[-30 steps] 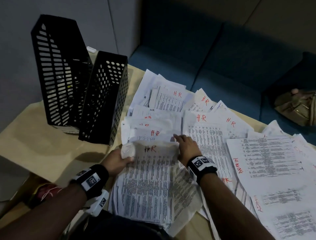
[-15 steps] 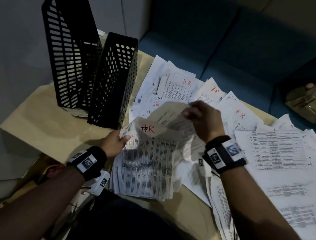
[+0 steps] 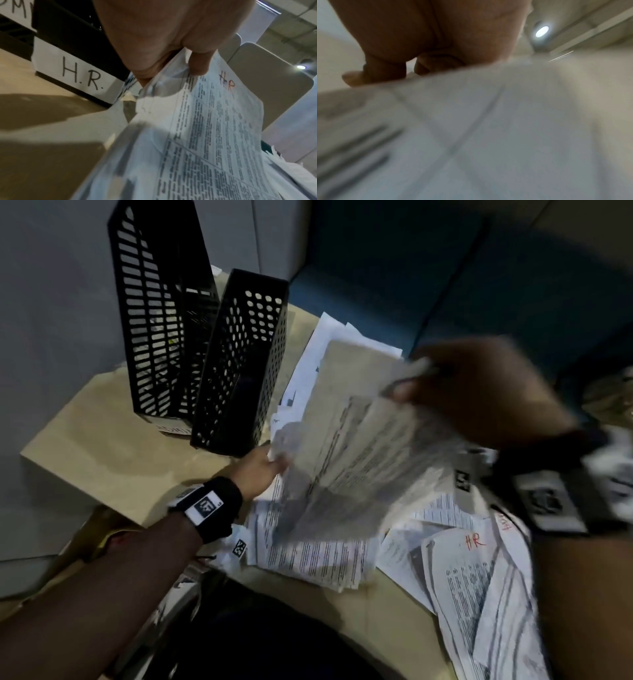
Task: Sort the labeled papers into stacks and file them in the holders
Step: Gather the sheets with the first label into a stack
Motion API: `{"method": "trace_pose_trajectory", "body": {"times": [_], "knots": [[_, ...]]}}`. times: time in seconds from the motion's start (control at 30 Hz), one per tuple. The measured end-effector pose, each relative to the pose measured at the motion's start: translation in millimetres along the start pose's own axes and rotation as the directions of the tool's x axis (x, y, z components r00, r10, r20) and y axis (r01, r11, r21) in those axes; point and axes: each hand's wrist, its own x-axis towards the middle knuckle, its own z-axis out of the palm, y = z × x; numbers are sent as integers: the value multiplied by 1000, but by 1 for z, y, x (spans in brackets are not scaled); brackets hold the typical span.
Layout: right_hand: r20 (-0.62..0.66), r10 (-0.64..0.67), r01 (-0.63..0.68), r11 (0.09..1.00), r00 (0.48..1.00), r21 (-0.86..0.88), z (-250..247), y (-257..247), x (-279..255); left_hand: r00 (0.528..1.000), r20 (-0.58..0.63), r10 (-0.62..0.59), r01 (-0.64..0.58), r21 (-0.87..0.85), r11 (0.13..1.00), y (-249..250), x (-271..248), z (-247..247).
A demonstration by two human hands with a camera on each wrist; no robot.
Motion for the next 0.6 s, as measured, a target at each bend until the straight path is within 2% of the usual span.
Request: {"method": "trace_pose_trajectory", "body": {"times": [0.07, 0.13, 0.23, 0.3, 0.33, 0.4, 0.47, 0.5, 0.53, 0.6], "knots": [[116, 76, -58, 987, 990, -153, 44, 25, 27, 1000, 15, -1, 3, -143, 990, 11, -4, 7], [216, 106, -55, 972, 971, -228, 92, 56, 50, 1000, 4, -14, 14, -222, 975, 22, -6, 12], [220, 106, -29, 945, 970, -327, 144, 92, 67, 997, -62, -39, 23, -240, 971, 40, -13, 21], [196, 54, 17, 939, 979, -343, 167, 100, 72, 994, -102, -38, 18, -184, 983, 39, -13, 28], [182, 24, 40, 940, 983, -338, 175, 100, 73, 994, -105, -19, 15, -46, 999, 38, -15, 32], [71, -12, 30, 967, 997, -253, 181, 101, 70, 990, -143, -11, 31, 138, 990, 33, -14, 37], [-184, 55, -76, 991, 981, -106, 179, 112, 62, 979, -198, -57, 69, 57, 996, 28, -7, 38], [-303, 156, -165, 986, 940, -4, 176, 121, 56, 972, -223, -77, 74, -24, 997, 27, -3, 36], [-367, 286, -261, 958, 885, 117, 172, 131, 48, 965, -237, -110, 90, -95, 991, 27, 0, 34], [-325, 521, -413, 842, 789, 346, 169, 153, 29, 950, -272, -152, 108, -170, 979, 22, 6, 31]]}}
